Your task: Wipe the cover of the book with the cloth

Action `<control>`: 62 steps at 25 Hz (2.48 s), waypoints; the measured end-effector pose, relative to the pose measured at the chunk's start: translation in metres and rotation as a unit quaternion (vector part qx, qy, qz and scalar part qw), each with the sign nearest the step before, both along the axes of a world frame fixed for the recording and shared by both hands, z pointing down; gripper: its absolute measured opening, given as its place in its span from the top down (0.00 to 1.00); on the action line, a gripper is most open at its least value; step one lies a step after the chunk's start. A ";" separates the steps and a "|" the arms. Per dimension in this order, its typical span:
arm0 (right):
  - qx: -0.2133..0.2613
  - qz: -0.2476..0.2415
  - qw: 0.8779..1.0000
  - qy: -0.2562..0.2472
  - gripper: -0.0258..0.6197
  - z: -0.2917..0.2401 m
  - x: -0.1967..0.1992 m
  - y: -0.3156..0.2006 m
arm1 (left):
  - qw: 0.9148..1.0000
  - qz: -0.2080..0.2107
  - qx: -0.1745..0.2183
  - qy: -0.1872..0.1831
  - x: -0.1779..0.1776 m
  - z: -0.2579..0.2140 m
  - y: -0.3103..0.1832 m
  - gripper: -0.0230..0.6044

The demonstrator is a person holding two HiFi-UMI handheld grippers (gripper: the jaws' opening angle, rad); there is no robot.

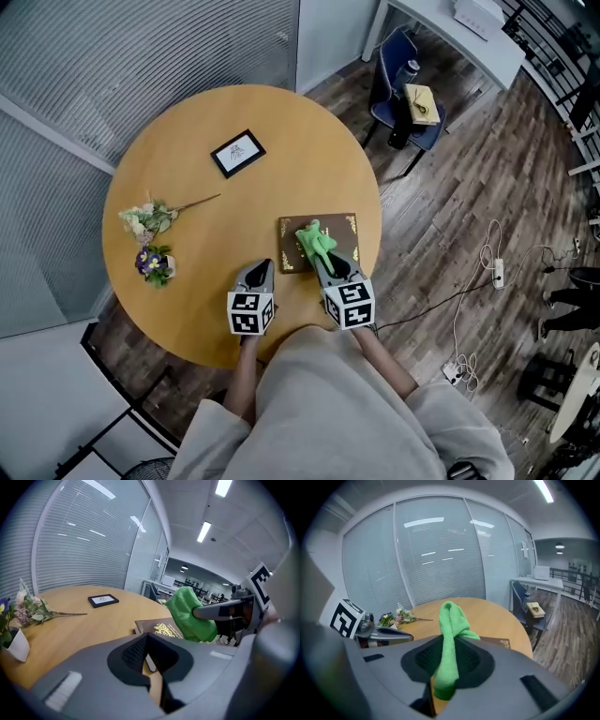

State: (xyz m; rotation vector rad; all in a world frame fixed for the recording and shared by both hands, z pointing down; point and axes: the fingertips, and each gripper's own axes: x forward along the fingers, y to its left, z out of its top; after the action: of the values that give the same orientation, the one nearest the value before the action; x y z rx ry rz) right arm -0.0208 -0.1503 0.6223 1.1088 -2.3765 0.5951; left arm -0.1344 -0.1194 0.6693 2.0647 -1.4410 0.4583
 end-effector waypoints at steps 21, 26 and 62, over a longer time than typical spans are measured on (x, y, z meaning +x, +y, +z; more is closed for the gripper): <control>-0.029 -0.043 0.999 -0.008 0.85 0.029 -0.092 -0.049 | 0.999 -0.040 -0.013 0.001 -0.029 0.011 0.007 0.95; -0.062 -0.035 0.997 0.003 0.85 0.058 -0.099 -0.055 | 0.999 -0.045 -0.017 -0.002 -0.035 0.013 0.008 0.95; -0.112 0.089 0.990 0.015 0.85 0.099 0.028 -0.093 | 1.000 0.005 -0.023 -0.007 0.012 0.018 -0.006 0.95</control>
State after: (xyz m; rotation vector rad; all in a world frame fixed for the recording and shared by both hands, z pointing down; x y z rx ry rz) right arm 0.0073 -0.2432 0.7218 1.2253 -2.1361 0.8773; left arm -0.1227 -0.1257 0.6875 2.0365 -1.4159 0.5050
